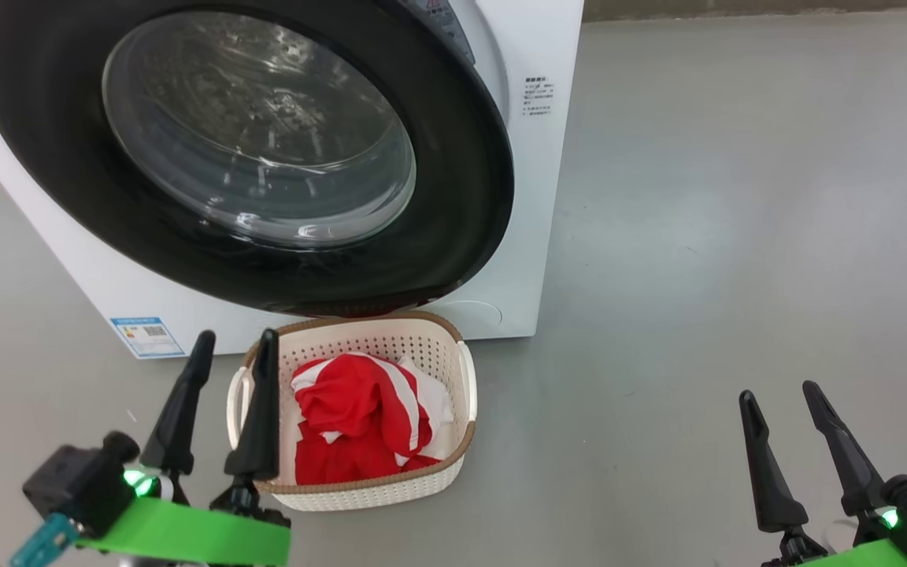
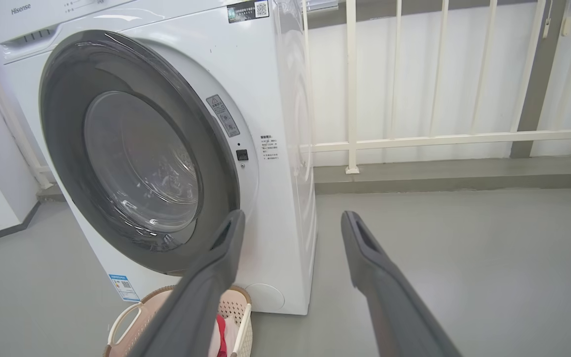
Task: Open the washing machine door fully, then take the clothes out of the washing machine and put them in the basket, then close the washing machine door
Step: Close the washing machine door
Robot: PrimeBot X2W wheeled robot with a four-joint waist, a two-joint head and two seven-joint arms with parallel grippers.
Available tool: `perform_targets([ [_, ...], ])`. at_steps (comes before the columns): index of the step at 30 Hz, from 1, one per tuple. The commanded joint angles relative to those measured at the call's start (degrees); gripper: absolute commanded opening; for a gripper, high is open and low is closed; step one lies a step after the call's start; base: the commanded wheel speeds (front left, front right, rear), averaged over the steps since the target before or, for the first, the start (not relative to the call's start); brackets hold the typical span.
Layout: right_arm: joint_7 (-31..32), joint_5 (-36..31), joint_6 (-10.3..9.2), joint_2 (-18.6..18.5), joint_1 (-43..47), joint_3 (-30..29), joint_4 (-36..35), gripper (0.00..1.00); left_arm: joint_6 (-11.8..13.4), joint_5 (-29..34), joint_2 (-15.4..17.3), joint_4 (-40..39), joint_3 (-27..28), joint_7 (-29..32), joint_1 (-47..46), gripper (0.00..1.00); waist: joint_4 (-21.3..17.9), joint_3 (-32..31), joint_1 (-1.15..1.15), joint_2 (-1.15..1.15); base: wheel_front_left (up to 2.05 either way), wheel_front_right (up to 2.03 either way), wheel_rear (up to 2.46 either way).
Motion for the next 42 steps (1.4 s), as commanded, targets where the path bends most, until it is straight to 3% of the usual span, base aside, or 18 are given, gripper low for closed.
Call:
perform_targets([
  [1,-0.2,-0.6,0.35,-0.9,0.0,1.0,-1.7,1.00,0.9,2.7,1.9,-2.3,2.1,-0.7,0.2,1.00,-0.2,-0.4,0.00,0.00,0.00,0.00,0.00],
  [13,-0.6,-1.3,0.35,-0.9,2.1,0.3,-2.1,1.00,1.4,12.3,2.8,-3.7,1.3,-1.0,7.0,1.00,-0.2,-2.2,0.00,0.00,0.00,0.00,0.00],
  [42,-0.9,-1.2,0.35,-0.9,4.3,-0.2,-2.6,1.00,1.2,21.8,1.1,-1.4,2.5,-1.0,12.1,1.00,-0.4,-2.7,0.00,0.00,0.00,0.00,0.00],
])
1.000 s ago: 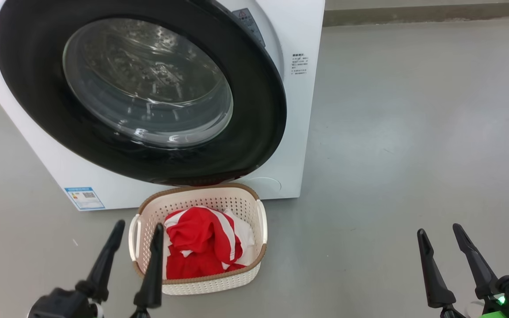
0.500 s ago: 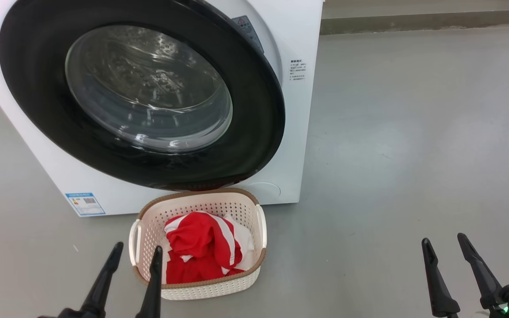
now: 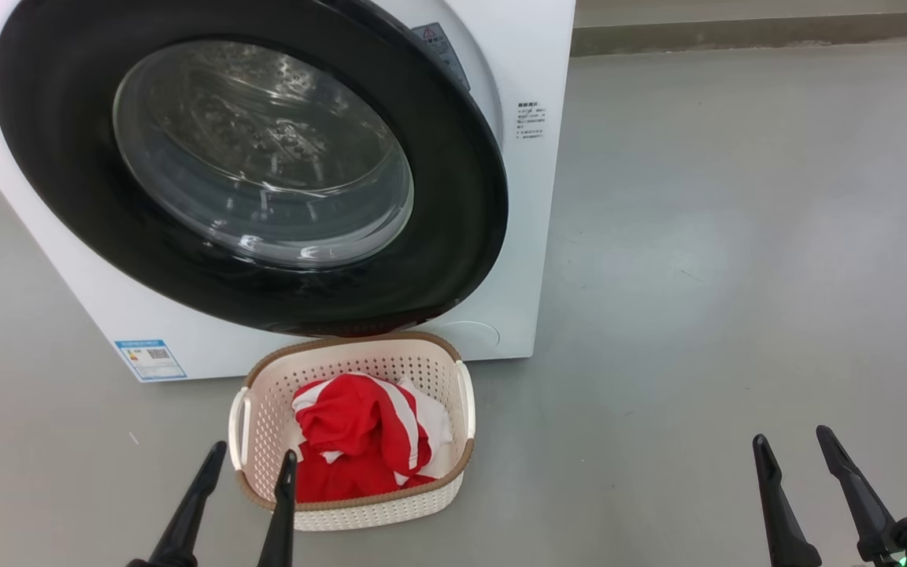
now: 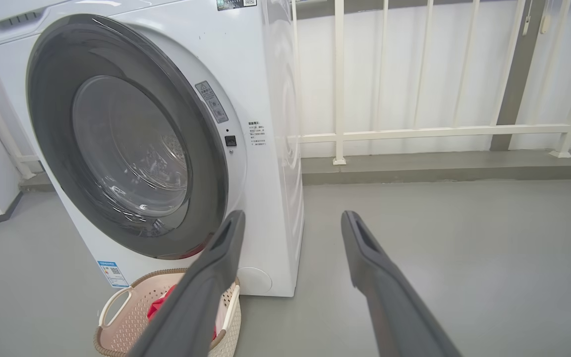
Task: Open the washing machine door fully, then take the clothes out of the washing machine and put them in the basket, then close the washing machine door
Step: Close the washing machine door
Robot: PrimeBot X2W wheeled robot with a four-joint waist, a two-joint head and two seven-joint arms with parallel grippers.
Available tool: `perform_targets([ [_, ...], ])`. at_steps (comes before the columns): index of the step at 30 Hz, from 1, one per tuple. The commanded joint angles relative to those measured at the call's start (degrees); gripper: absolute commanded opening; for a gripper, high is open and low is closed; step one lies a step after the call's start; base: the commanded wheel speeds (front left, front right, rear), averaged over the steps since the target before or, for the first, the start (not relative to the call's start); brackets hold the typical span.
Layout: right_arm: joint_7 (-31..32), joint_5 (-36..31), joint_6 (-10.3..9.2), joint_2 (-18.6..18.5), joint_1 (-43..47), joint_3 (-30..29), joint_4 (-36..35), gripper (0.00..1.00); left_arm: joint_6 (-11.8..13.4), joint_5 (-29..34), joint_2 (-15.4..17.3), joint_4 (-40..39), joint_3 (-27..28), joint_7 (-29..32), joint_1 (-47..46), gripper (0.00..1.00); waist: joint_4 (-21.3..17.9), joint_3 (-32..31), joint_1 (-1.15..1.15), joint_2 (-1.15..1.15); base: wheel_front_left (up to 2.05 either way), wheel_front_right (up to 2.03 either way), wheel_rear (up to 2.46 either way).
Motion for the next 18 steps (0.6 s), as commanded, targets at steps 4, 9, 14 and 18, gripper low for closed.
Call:
perform_targets([
  [4,-0.7,0.2,0.35,-1.0,-1.3,1.1,-1.8,1.00,-0.5,1.0,0.0,-0.8,2.4,-0.7,-1.2,1.00,0.3,0.2,0.00,0.00,0.00,0.00,0.00],
  [9,-0.7,0.3,0.35,-1.0,-1.4,1.2,-1.8,1.00,-0.9,1.2,-0.4,-0.6,2.5,-0.7,-1.4,1.00,0.6,0.4,0.00,0.00,0.00,0.00,0.00],
  [14,-0.6,0.2,0.35,-1.0,-1.6,1.2,-2.0,0.25,-1.3,1.7,-0.8,-0.9,2.4,-0.7,-1.8,1.00,1.3,1.1,0.00,0.00,0.00,0.00,0.00],
  [18,-0.2,-0.3,0.35,-1.0,-2.5,1.9,-2.2,0.00,-1.7,2.1,-1.2,-1.6,2.2,-0.7,-2.6,1.00,2.3,2.6,0.00,0.00,0.00,0.00,0.00],
])
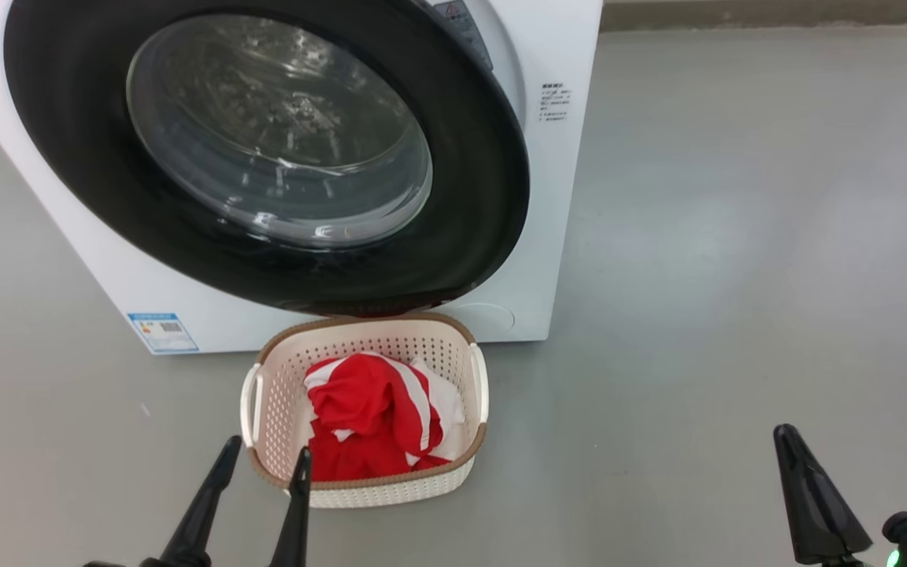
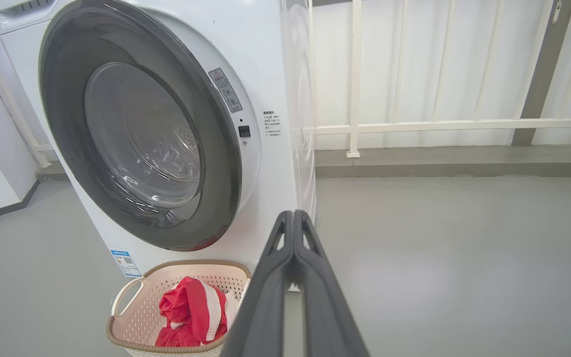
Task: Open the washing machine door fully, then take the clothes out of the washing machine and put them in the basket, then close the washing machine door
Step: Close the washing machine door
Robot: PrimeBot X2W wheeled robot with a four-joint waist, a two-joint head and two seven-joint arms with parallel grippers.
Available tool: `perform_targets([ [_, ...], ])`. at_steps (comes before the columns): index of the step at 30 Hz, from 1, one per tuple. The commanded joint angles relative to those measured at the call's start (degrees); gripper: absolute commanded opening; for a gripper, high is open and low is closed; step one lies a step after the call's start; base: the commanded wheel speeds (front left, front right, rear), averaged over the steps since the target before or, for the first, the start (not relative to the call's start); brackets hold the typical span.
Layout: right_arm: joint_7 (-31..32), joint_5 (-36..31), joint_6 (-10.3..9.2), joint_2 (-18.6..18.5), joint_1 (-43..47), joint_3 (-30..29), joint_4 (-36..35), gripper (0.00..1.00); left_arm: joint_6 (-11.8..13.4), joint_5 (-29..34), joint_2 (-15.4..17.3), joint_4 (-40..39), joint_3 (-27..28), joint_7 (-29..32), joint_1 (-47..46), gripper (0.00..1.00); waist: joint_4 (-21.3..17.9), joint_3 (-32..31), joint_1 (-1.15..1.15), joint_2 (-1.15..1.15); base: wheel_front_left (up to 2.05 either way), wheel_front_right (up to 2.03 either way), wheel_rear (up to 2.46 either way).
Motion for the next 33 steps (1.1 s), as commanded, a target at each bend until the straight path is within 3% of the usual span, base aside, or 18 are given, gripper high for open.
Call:
perform_targets([
  [1,-0.1,-0.5,0.35,-1.0,-2.8,2.0,-1.7,0.00,-0.6,0.6,0.1,-1.9,2.0,-0.7,-2.7,1.00,0.9,1.3,0.00,0.00,0.00,0.00,0.00],
  [18,3.2,-6.2,0.35,-1.0,-17.4,4.8,-0.3,0.00,-2.5,3.2,-2.5,-5.0,-0.3,-0.7,-8.8,1.00,7.6,10.3,0.00,0.00,0.00,0.00,0.00],
  [33,4.3,-5.1,0.35,-2.3,-31.6,6.4,8.2,0.00,-3.2,4.6,-3.8,-6.3,-0.6,-0.7,-11.7,1.00,9.5,16.3,0.00,0.00,0.00,0.00,0.00],
])
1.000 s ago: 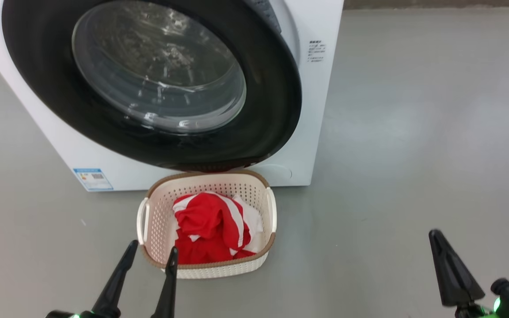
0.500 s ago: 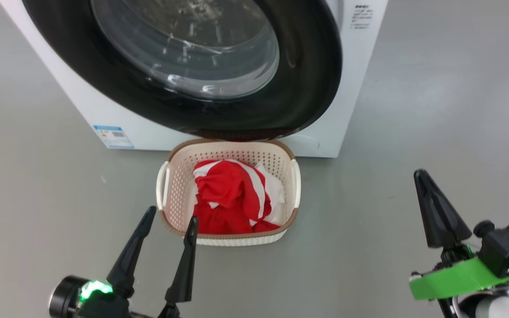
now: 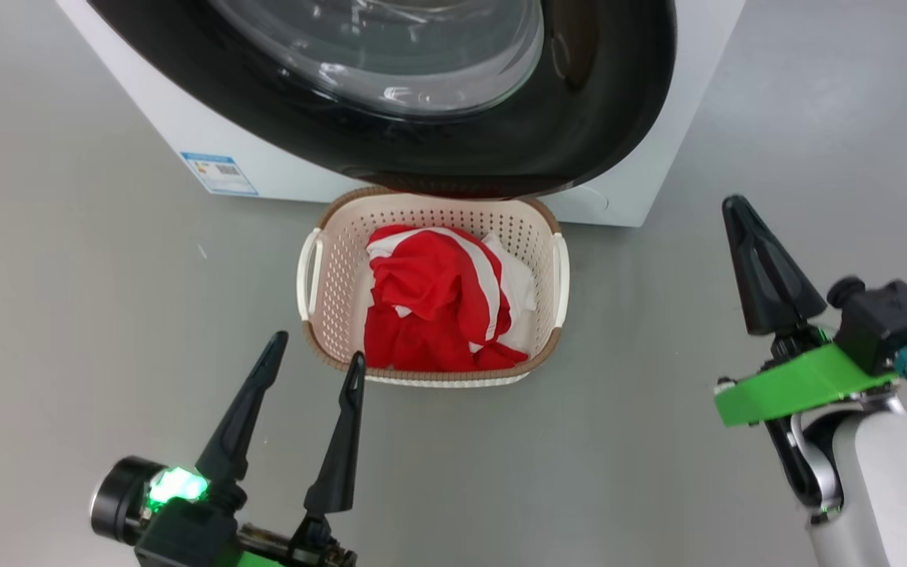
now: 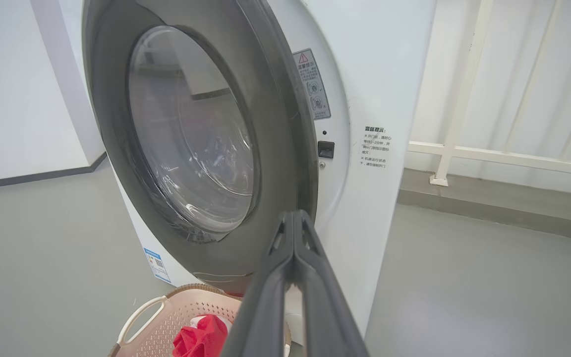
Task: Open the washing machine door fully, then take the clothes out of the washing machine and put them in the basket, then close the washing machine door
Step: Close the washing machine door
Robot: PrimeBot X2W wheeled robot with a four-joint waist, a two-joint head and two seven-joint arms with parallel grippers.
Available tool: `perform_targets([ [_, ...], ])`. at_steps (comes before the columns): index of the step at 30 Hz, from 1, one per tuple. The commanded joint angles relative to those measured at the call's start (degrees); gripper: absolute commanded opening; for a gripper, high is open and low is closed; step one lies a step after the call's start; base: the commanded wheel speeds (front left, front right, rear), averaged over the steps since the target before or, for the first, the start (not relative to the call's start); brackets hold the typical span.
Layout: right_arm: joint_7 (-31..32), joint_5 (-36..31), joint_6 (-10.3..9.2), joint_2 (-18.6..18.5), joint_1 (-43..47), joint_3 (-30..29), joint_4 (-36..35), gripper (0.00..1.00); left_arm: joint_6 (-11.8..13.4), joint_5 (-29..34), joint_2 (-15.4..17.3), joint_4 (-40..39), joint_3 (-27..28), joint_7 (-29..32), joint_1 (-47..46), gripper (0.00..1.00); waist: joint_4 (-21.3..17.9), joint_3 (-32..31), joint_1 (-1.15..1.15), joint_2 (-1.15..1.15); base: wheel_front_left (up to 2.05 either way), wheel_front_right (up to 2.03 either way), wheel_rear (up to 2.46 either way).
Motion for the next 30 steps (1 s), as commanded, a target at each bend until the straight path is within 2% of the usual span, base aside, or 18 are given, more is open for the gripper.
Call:
perform_targets([
  [1,0.1,0.0,0.35,-0.5,-2.1,1.6,-0.9,0.00,-0.4,0.5,0.3,-1.7,1.6,-0.4,-1.7,1.00,0.5,1.1,0.00,0.00,0.00,0.00,0.00],
  [17,-2.6,1.0,0.35,-4.7,-19.1,8.1,13.1,0.00,-1.6,1.7,-1.8,-1.7,1.6,-0.4,-3.8,1.00,2.4,4.6,0.00,0.00,0.00,0.00,0.00],
  [30,-5.2,1.0,0.35,-6.4,-30.1,11.5,23.0,0.00,-3.0,2.6,-3.3,-1.4,2.1,-0.4,-4.6,1.00,3.6,6.5,0.00,0.00,0.00,0.00,0.00],
])
